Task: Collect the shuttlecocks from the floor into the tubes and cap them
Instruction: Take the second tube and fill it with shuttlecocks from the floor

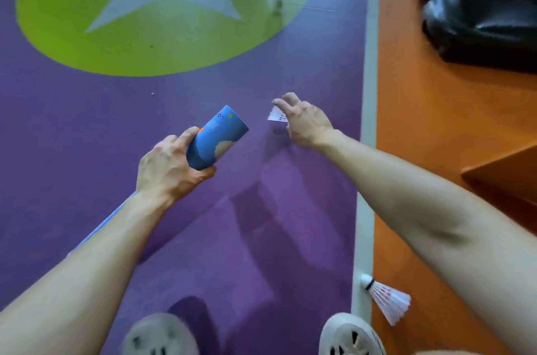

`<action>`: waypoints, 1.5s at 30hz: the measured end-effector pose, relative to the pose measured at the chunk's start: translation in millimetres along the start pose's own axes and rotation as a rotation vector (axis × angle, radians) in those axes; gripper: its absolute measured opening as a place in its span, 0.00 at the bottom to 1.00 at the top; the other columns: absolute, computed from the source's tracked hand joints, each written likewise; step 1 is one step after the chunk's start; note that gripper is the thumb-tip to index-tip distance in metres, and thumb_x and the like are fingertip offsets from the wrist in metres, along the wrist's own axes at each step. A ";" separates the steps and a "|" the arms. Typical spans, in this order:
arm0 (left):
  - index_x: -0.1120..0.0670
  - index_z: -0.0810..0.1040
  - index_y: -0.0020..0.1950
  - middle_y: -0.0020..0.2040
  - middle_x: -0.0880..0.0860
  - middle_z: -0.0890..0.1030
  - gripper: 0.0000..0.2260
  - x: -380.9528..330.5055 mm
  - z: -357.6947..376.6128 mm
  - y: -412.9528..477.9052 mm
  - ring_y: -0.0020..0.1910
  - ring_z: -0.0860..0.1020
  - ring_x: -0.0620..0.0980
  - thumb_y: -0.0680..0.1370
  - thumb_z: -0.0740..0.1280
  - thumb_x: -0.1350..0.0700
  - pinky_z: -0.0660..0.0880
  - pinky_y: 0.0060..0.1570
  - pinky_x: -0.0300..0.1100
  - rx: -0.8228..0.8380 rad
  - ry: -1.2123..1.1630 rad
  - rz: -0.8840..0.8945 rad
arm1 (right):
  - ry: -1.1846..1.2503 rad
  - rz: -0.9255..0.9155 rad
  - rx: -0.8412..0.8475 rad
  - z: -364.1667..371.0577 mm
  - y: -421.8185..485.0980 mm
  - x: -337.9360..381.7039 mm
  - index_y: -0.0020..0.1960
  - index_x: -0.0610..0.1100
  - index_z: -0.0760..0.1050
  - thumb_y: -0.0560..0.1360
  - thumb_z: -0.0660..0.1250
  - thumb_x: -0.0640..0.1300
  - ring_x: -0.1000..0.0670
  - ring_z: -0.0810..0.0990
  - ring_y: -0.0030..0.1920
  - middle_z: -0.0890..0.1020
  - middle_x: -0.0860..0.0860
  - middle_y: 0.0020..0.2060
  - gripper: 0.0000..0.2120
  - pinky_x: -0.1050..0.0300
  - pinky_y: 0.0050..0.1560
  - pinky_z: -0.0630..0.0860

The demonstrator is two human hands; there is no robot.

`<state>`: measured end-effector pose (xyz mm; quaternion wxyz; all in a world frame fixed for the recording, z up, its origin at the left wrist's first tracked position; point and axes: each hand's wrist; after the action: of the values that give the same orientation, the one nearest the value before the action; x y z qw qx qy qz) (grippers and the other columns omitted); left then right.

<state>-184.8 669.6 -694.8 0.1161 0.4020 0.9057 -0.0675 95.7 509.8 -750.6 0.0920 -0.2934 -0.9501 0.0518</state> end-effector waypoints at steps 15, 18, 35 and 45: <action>0.37 0.72 0.75 0.47 0.47 0.77 0.36 16.1 19.0 0.8 0.48 0.80 0.55 0.69 0.79 0.36 0.80 0.48 0.52 -0.001 -0.007 0.038 | 1.134 0.362 -0.333 -37.6 5.6 28.6 0.45 0.48 0.83 0.76 0.74 0.46 0.43 0.86 0.38 0.87 0.45 0.40 0.02 0.50 0.41 0.85; 0.37 0.72 0.76 0.48 0.47 0.78 0.37 5.2 28.2 4.3 0.49 0.80 0.55 0.69 0.80 0.36 0.79 0.49 0.52 -0.034 -0.038 0.078 | 1.344 0.280 -0.296 -46.9 -33.3 47.5 0.44 0.45 0.83 0.77 0.76 0.40 0.44 0.85 0.36 0.85 0.46 0.38 0.04 0.46 0.41 0.86; 0.46 0.75 0.79 0.56 0.53 0.81 0.39 -129.7 19.8 37.2 0.54 0.82 0.59 0.71 0.82 0.38 0.79 0.49 0.57 -0.297 -0.318 0.506 | 1.108 0.435 -0.398 -100.7 -177.4 -55.0 0.51 0.46 0.87 0.76 0.75 0.47 0.43 0.89 0.42 0.88 0.46 0.46 0.06 0.48 0.46 0.86; 0.49 0.70 0.78 0.63 0.53 0.81 0.36 -202.5 -2.8 51.8 0.55 0.83 0.63 0.74 0.79 0.41 0.82 0.46 0.59 0.075 -0.153 1.106 | 0.661 0.656 0.112 -56.6 -289.1 -91.8 0.49 0.53 0.86 0.72 0.76 0.51 0.52 0.87 0.43 0.88 0.52 0.44 0.07 0.49 0.50 0.86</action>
<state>-15.1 560.5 -640.0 0.1850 0.8151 0.5460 -0.0578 23.3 222.5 -664.4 0.3840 -0.5737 -0.7227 0.0330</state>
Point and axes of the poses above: each hand's wrist, its own y-axis towards the middle knuckle, its own z-axis out of the palm, x = y × z
